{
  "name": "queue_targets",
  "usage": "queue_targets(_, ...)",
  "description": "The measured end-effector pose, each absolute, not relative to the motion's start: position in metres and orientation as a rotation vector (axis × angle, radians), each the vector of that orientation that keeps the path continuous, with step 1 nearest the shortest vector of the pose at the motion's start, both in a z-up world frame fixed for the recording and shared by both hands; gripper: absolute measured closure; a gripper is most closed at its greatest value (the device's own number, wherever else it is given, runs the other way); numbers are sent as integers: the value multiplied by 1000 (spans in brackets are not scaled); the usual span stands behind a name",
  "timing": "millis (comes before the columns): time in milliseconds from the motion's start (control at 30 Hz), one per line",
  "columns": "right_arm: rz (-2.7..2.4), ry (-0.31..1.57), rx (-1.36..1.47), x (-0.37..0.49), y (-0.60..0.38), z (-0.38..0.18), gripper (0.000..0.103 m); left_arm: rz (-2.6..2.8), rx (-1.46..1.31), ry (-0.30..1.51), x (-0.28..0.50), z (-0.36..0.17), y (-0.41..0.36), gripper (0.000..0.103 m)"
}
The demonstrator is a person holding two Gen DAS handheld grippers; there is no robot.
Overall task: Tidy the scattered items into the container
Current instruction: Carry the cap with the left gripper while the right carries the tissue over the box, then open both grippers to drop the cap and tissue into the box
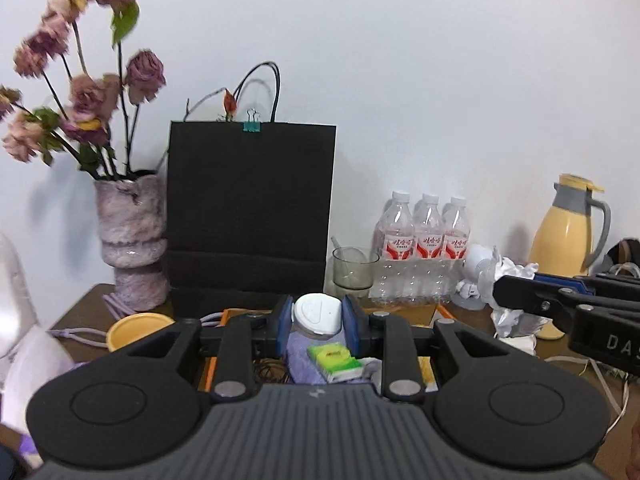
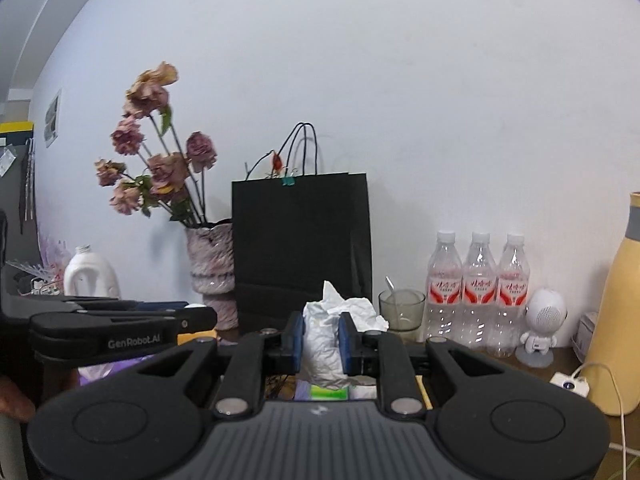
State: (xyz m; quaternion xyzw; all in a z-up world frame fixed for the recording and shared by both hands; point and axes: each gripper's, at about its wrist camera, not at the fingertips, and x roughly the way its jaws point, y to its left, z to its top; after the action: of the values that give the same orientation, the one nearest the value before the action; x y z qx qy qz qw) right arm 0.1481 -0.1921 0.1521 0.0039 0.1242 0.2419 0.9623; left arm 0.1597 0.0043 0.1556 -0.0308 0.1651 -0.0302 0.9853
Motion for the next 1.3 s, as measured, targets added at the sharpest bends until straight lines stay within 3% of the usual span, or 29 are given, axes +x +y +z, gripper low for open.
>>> queue_targets(367, 500, 484, 35, 260, -195, 191, 86, -43, -82, 566, 269, 176, 30, 76)
queue_targets(633, 509, 831, 101, 333, -168, 111, 86, -9, -91, 858, 326, 98, 24, 76)
queue_targets(933, 492, 1010, 151, 356, -150, 46, 85, -30, -77, 1014, 343, 50, 23, 75)
queue_targets(1033, 478, 1025, 139, 355, -144, 52, 78, -45, -68, 1034, 344, 54, 21, 75)
queue_targets(1167, 479, 1009, 126, 351, -145, 82, 47, -44, -79, 998, 338, 83, 25, 69)
queue_targets(1300, 467, 945, 95, 343, -155, 120, 45, -37, -60, 936, 325, 122, 25, 52)
